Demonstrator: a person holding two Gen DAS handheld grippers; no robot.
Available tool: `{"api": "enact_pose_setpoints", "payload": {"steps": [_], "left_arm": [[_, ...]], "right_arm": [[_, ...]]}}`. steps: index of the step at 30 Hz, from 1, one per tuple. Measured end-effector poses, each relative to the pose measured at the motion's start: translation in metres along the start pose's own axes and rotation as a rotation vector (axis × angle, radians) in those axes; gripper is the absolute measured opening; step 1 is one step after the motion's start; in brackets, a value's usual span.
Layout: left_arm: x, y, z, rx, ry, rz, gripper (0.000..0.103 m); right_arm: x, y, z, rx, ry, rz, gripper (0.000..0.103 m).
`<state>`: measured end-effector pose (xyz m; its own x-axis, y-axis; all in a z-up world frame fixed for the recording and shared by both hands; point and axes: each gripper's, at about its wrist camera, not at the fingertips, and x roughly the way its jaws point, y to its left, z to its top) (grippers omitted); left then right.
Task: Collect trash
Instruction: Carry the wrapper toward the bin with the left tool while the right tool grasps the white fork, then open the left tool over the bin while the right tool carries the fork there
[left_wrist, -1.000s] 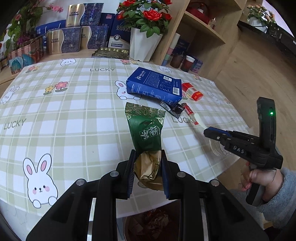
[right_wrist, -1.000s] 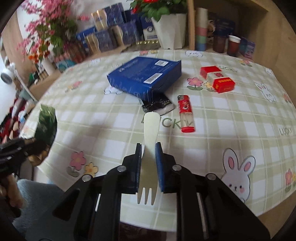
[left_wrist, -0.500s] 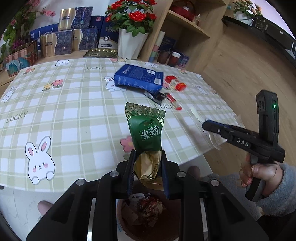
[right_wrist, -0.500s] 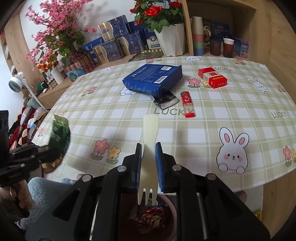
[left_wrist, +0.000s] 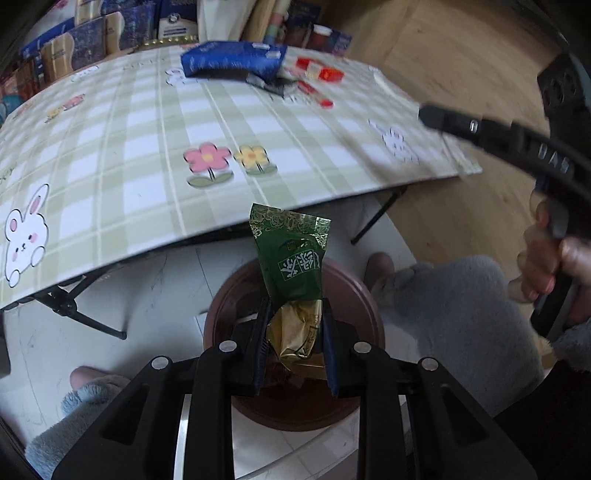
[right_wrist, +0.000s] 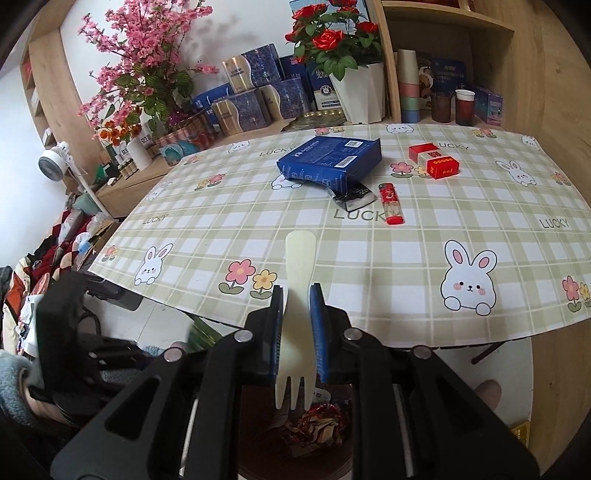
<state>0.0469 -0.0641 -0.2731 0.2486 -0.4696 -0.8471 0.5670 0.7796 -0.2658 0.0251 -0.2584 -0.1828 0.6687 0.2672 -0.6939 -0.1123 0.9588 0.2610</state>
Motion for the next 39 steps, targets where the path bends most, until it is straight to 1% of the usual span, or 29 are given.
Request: {"api": "enact_pose_setpoints", "payload": {"steps": [8,12,14,16,17,18,19,20,22,24,27,30,33,36,39], "left_arm": [[0.020,-0.004,-0.007,0.025,0.063,-0.009,0.026],[0.029,-0.008,-0.011,0.044,0.086,-0.001,0.027],[0.030,-0.008,-0.012,0.049,0.084,-0.005,0.036],[0.028,-0.008,-0.012,0.045,0.068,-0.012,0.056],[0.025,-0.008,-0.011,0.044,0.056,-0.012,0.059],[0.023,-0.008,-0.010,0.043,0.047,-0.008,0.065],[0.020,-0.008,-0.009,0.039,0.035,0.001,0.069],[0.016,-0.007,-0.007,0.032,0.021,0.009,0.072],[0.002,-0.002,-0.003,0.003,-0.031,0.029,0.081],[-0.012,0.003,0.001,-0.029,-0.082,0.056,0.088],[-0.040,0.018,0.007,-0.091,-0.191,0.108,0.091],[-0.058,0.032,0.013,-0.156,-0.258,0.153,0.094],[-0.084,0.055,0.010,-0.244,-0.356,0.194,0.096],[-0.100,0.077,0.007,-0.332,-0.407,0.229,0.096],[-0.108,0.096,-0.002,-0.411,-0.426,0.243,0.096]], "right_arm": [[0.001,-0.006,-0.007,0.017,0.015,0.013,0.018],[0.004,-0.006,-0.010,0.023,0.024,0.017,0.018],[0.005,-0.006,-0.011,0.020,0.031,0.020,0.018],[0.007,-0.005,-0.011,0.017,0.036,0.022,0.018],[0.007,-0.004,-0.012,0.016,0.038,0.021,0.018],[0.008,-0.003,-0.012,0.015,0.042,0.022,0.018],[0.009,-0.003,-0.013,0.015,0.047,0.023,0.018],[0.009,-0.003,-0.014,0.014,0.052,0.024,0.018],[0.011,-0.001,-0.017,0.010,0.065,0.026,0.018],[0.012,0.000,-0.021,0.010,0.080,0.030,0.018],[0.015,0.003,-0.029,0.018,0.111,0.041,0.018],[0.019,0.007,-0.038,0.019,0.144,0.049,0.018],[0.024,0.013,-0.047,0.018,0.184,0.060,0.018],[0.031,0.017,-0.052,0.016,0.222,0.071,0.018],[0.040,0.021,-0.058,0.013,0.269,0.075,0.018]]}}
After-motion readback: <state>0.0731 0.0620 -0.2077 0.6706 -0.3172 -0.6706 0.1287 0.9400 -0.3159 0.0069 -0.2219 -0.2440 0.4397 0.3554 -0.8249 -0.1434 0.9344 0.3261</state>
